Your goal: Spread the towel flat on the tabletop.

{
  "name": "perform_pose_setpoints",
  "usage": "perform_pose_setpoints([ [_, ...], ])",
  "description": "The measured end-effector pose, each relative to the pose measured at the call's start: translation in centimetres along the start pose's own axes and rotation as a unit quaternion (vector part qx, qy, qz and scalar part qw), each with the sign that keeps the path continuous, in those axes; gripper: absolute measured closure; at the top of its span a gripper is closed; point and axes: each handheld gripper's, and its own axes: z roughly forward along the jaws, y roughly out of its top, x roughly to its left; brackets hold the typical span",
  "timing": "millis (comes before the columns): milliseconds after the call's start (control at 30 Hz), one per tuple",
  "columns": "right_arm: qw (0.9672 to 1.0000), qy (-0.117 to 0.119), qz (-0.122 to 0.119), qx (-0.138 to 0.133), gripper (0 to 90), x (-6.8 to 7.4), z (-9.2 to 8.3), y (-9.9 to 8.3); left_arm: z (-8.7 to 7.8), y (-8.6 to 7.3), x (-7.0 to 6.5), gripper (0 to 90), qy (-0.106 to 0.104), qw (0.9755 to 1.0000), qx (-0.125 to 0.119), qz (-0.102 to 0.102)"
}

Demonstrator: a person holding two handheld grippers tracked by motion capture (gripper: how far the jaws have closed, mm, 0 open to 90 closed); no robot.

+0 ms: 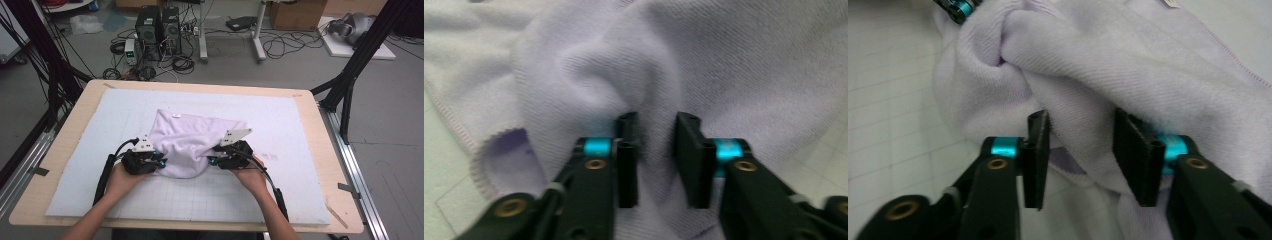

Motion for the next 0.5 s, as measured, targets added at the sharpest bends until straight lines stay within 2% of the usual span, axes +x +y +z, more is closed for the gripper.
perform_pose_setpoints([
  [33,1.0,-0.001,0.005,-0.003,65.9,0.0,0.3,0.0,-0.1,0.0,0.1,80.5,-0.003,1.0,-0.001,-0.002],
  [100,1.0,0.0,-0.003,0.004,79.6,0.0,0.7,0.0,-0.4,0.0,0.2,83.9,-0.007,1.0,-0.001,-0.003],
  [133,1.0,0.004,-0.004,0.006,82.6,0.0,0.7,0.0,-0.8,0.1,0.2,84.4,-0.009,1.0,-0.002,-0.001],
  [233,0.9999,0.01,-0.007,0.0,84.6,0.2,-0.4,-0.1,-2.0,0.5,0.2,84.8,-0.012,0.9999,-0.009,0.002],
  [300,0.9997,0.021,0.011,-0.009,84.7,0.3,-1.5,-0.4,-3.1,0.9,0.1,84.9,-0.012,0.9997,-0.019,0.007],
  [333,0.9997,0.022,0.006,-0.009,84.7,0.5,-2.5,-0.6,-3.6,1.1,0.1,84.9,-0.013,0.9996,-0.024,0.006],
  [400,0.9995,0.028,0.011,-0.01,84.8,0.9,-4.0,-0.8,-4.9,1.5,0.1,84.9,-0.014,0.9993,-0.033,0.011],
  [500,0.999,0.035,0.013,-0.025,84.9,1.5,-6.8,-0.9,-6.8,2.3,0.0,84.9,-0.013,0.9987,-0.047,0.015],
])
